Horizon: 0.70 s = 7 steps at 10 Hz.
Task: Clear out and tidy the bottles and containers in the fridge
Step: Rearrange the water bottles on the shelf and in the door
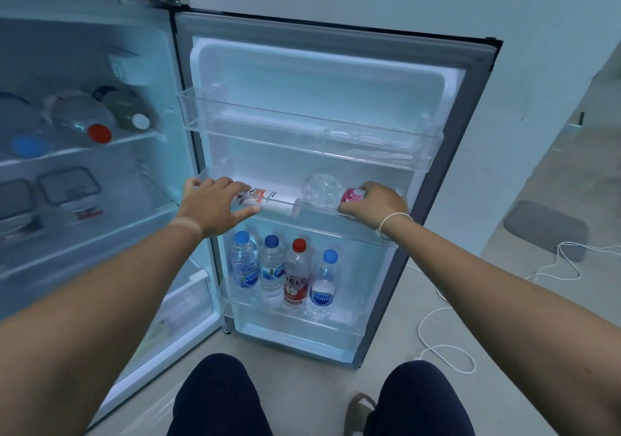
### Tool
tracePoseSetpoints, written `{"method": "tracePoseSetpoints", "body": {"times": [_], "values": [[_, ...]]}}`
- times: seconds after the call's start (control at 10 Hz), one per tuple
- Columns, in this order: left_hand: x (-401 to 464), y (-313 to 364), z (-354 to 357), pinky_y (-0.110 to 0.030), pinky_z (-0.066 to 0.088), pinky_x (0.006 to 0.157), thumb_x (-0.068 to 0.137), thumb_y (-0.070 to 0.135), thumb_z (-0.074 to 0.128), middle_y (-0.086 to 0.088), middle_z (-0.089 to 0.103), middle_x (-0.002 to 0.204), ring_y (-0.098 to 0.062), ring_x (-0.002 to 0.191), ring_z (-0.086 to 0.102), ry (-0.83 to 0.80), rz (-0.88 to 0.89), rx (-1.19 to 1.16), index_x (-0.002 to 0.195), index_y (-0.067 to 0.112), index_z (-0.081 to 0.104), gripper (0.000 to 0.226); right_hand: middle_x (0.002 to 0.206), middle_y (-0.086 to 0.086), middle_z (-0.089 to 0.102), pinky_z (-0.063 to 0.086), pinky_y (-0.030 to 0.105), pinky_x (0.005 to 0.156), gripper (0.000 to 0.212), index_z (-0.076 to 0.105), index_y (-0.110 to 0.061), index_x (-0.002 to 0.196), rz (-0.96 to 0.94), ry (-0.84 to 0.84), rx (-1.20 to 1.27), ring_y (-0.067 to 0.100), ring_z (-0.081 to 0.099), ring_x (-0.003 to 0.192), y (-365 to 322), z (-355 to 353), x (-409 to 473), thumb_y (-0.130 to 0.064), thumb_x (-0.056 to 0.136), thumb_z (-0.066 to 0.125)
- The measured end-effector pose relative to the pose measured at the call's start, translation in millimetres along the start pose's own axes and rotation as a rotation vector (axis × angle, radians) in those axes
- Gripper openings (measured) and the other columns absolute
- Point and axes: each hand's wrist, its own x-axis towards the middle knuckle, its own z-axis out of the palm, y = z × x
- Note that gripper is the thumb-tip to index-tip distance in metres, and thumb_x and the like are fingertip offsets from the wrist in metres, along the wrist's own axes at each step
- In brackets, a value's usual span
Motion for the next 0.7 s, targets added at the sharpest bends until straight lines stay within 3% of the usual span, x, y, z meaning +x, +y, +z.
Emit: {"method": "tracePoseSetpoints", "body": {"times": [0.2,0.3,0.4,0.6,0.7], "values": [[0,0,0,-0.042,0.024,0.103,0.083,0.068,0.037,0.003,0.057,0.132,-0.023,0.120,0.052,0.000,0.005,-0.002,0.129,0.034,0.051,0.059,0.092,0.002,0.060,0.054,0.030,0.064,0.043,0.058,-0.022,0.101,-0.069,0.033,0.512,0.020,0.058,0.076,4,-5,-10,-0.041,0.067,0.077],[-2,-1,-1,-0.042,0.023,0.104,0.083,0.068,0.038,0.003,0.057,0.132,-0.023,0.120,0.052,-0.002,0.001,-0.014,0.128,0.035,0.051,0.058,0.088,0.003,0.060,0.045,0.015,0.045,0.033,0.060,-0.019,0.096,-0.106,-0.069,0.649,0.014,0.055,0.062,3,-12,-13,-0.036,0.072,0.076],[-2,-1,-1,-0.042,0.022,0.104,0.083,0.067,0.038,0.003,0.057,0.132,-0.023,0.121,0.051,-0.005,-0.007,-0.021,0.128,0.035,0.051,0.056,0.082,0.004,0.062,0.040,0.013,0.041,0.028,0.066,-0.016,0.099,-0.147,-0.148,0.718,0.011,0.051,0.056,5,-19,-17,-0.031,0.077,0.073],[-2,0,-1,-0.041,0.022,0.103,0.084,0.064,0.041,0.002,0.057,0.133,-0.024,0.122,0.050,0.004,-0.007,-0.007,0.128,0.034,0.051,0.055,0.049,-0.004,0.057,0.034,0.018,0.040,0.009,0.071,-0.022,0.081,-0.246,-0.328,0.652,0.013,0.039,0.040,11,-27,-24,-0.030,0.075,0.075],[-2,0,-1,-0.040,0.022,0.103,0.083,0.066,0.041,0.001,0.057,0.132,-0.025,0.121,0.051,0.013,-0.010,-0.017,0.127,0.034,0.052,0.055,0.057,-0.001,0.061,0.038,0.021,0.042,0.018,0.072,-0.020,0.086,-0.289,-0.430,0.449,0.013,0.045,0.039,12,-27,-31,-0.032,0.073,0.077]]}}
